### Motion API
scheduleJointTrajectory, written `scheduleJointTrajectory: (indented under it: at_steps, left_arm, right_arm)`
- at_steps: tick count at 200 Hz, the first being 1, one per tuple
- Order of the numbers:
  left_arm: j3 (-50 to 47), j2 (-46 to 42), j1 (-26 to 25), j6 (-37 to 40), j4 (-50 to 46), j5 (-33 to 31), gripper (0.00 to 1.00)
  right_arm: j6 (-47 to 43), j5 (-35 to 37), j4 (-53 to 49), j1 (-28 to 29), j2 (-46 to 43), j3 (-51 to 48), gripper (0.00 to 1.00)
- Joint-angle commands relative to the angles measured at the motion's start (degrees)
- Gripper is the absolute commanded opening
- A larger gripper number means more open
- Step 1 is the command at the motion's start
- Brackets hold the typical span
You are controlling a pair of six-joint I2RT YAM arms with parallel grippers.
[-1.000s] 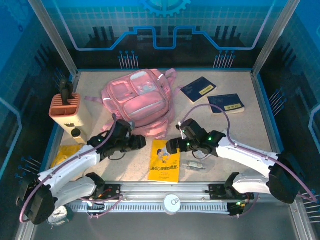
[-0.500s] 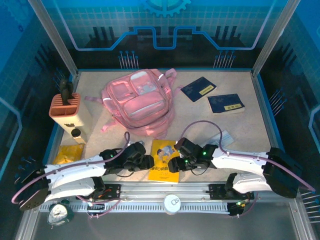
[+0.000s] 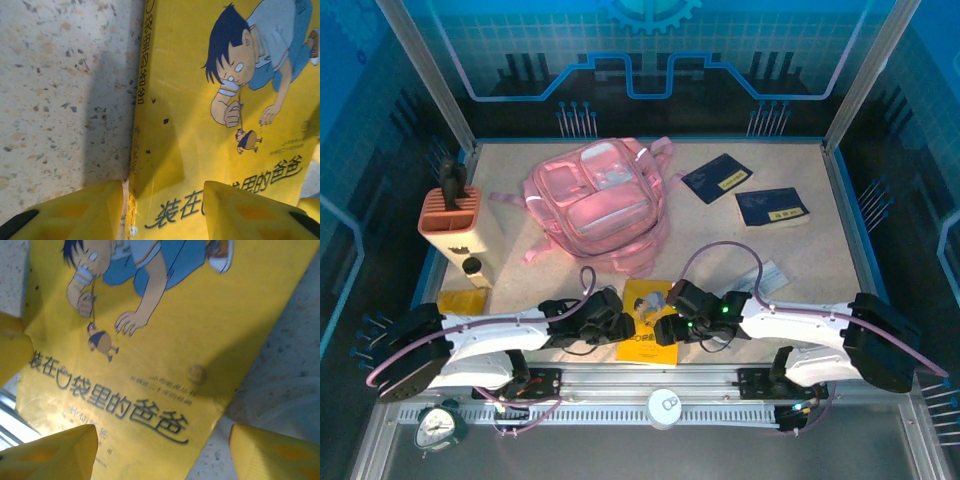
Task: Pack the student bag
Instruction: Pick up the book from the bottom-center of the table.
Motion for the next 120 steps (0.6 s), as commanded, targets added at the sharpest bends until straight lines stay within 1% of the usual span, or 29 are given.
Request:
scheduleJointTrajectory:
  at_steps: [1, 26, 56, 76, 91, 120]
  left_arm:
    - [1.34, 2.25, -1.49, -0.92, 2.3, 0.79, 0.45]
    - [1.9, 4.31, -2.99, -1.96, 5.66, 1.06, 0.43]
    - [1.55, 3.37, -3.09, -2.66, 4.53, -0.71, 0.4]
    - [0.36, 1.74, -3.09, -2.67, 5.51, -1.48, 0.39]
    - [0.34, 1.58, -3.09, -2.49, 4.37, -1.79, 0.4]
    - [1.06, 2.8, -3.09, -1.68, 4.48, -0.69, 0.39]
  right_arm:
    - [-1.95, 5.22, -6.88, -2.69, 1.21, 2.33, 0.72]
    - [-2.33, 4.05, -7.04, -2.84, -0.91, 2.53, 0.73]
    - [0.07, 4.79, -9.07, -0.01, -2.9, 3.2, 0.74]
    - [1.64, 3.95, -8.35, 1.46, -2.57, 2.85, 0.74]
    - [2.96, 4.74, -8.8, 2.85, -1.92, 3.2, 0.74]
    - [5.04, 6.14, -8.76, 3.0, 0.04, 3.06, 0.74]
